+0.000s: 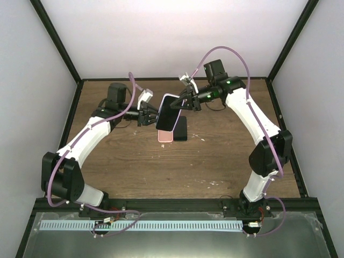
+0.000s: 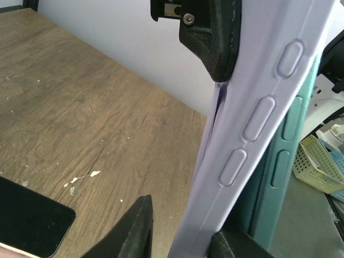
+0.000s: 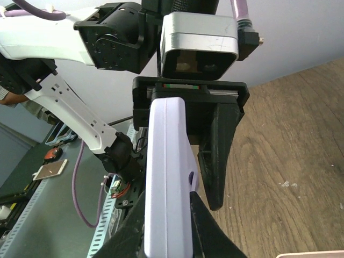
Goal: Take the phone out of the phone case
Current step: Remove the phone case from the phone.
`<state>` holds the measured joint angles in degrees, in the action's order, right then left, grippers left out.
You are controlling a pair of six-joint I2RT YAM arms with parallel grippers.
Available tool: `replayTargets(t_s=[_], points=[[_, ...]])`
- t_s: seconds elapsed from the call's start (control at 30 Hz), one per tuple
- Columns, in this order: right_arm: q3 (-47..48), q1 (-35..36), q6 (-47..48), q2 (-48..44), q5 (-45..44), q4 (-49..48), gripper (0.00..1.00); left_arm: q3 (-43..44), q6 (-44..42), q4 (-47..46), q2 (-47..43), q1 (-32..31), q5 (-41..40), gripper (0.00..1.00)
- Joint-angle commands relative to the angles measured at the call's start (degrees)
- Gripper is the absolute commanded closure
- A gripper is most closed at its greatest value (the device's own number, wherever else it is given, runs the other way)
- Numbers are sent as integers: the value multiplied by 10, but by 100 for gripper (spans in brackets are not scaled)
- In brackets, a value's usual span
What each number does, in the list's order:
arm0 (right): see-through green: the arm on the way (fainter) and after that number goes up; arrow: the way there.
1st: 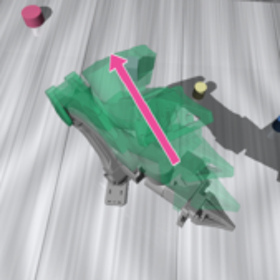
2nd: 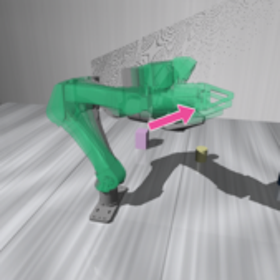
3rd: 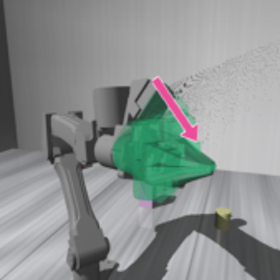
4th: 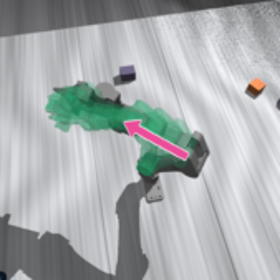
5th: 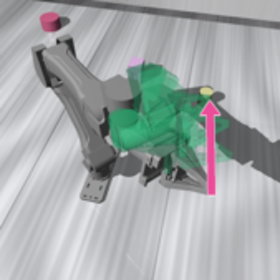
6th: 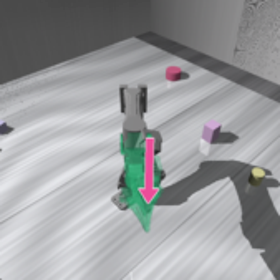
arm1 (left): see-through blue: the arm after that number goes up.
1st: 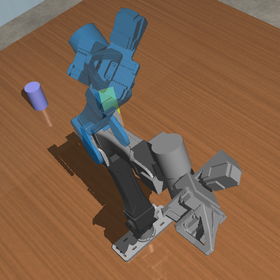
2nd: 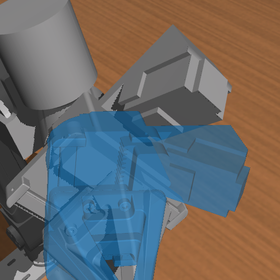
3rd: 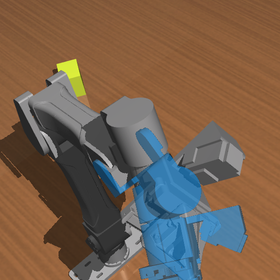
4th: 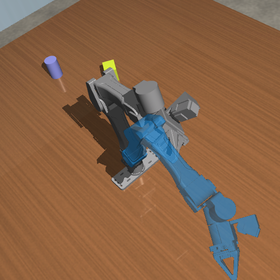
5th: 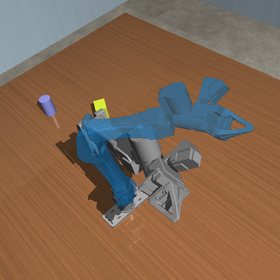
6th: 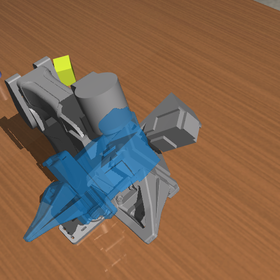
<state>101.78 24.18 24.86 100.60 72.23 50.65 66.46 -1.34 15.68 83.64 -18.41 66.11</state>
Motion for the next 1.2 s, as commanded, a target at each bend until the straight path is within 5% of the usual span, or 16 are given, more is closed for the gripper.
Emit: replayTargets(t_s=[0.0,0.13,0.23,0.33,0.47,0.6,0.87,1.17], points=[[22,85,27,26,17,1,99,36,41,-74,-10,-34,8,77],[26,85,24,24,11,3,99,4,47,-86,-43,-27,18,91],[40,78,12,30,-19,-4,85,-20,99,-128,-58,-11,21,100],[62,56,-19,35,-45,-36,75,-47,186,-203,-63,19,24,100],[96,31,-64,35,-124,-100,45,-77,316,-311,-62,61,15,100],[84,24,-98,12,-233,-190,34,-92,410,-379,-51,88,-9,100],[-14,81,-18,-52,-406,-291,31,-62,510,-292,-14,119,-75,100],[-106,182,120,-66,-595,-417,42,-30,618,-233,20,126,-115,100]])
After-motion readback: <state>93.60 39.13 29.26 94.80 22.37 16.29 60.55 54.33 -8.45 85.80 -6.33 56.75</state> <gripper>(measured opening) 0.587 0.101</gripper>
